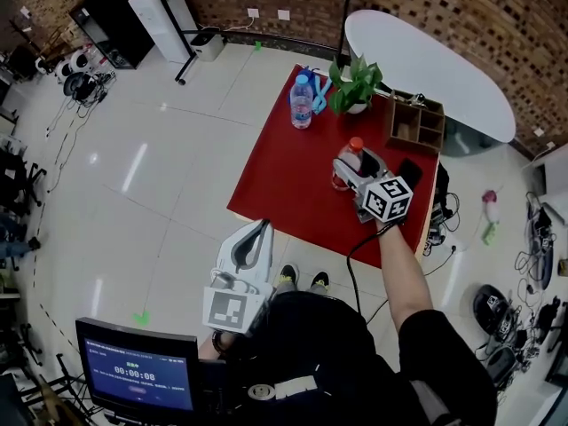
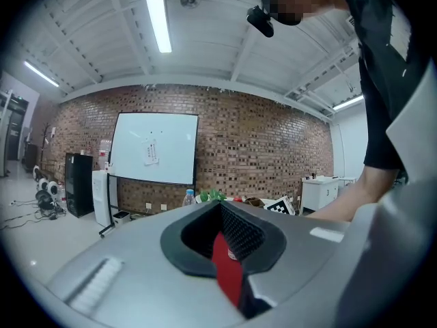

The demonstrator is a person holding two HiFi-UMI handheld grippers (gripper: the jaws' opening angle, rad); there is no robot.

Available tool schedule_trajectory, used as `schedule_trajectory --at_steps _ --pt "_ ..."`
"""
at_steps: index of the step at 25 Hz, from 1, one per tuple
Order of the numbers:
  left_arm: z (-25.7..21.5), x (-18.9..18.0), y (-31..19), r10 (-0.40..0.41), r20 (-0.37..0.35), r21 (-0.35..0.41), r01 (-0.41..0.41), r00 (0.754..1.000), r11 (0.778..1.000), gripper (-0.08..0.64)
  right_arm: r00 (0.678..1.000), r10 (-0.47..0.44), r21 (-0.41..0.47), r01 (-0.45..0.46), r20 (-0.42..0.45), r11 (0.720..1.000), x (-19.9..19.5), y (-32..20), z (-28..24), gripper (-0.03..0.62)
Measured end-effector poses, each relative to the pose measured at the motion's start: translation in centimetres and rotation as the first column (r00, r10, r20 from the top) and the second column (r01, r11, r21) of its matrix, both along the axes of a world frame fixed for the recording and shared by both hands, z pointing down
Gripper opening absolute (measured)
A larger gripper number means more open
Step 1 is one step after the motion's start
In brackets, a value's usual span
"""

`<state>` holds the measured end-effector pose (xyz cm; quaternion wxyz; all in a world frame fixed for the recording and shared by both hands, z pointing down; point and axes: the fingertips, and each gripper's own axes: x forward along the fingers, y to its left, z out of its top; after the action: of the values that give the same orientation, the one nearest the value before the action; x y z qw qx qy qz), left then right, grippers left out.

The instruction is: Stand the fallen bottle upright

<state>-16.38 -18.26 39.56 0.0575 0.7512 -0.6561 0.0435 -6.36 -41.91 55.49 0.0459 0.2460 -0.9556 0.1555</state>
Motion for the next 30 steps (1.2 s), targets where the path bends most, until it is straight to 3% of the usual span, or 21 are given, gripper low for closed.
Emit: schedule_trajectory --at_steps 8,14,24,30 --pt "0.1 1.3 0.2 0.007 0.016 -0.006 -0.007 1.0 1.0 0.008 0.999 -0.038 0.056 0.038 0.008 0.998 1.3 1.8 0.3 0.322" --pt "0.0 2.2 0.1 0.032 0.019 0.0 -0.032 0.999 0.999 0.008 0.997 -0.069 0.069 0.072 -0.033 0.995 1.1 2.2 0.0 0.325" --pt "-0.6 3.5 -0.3 0.027 -0.002 0.008 -0.027 1.0 1.0 0.008 0.995 -0.091 0.149 0.084 0.038 0.985 2.3 3.0 -6.1 0.324" --pt "-1.1 4.9 -0.6 0.08 -0.004 0.02 -0.08 0.997 0.997 0.008 0.986 -0.151 0.207 0.135 0.064 0.969 3.0 6.3 -10.7 0.324"
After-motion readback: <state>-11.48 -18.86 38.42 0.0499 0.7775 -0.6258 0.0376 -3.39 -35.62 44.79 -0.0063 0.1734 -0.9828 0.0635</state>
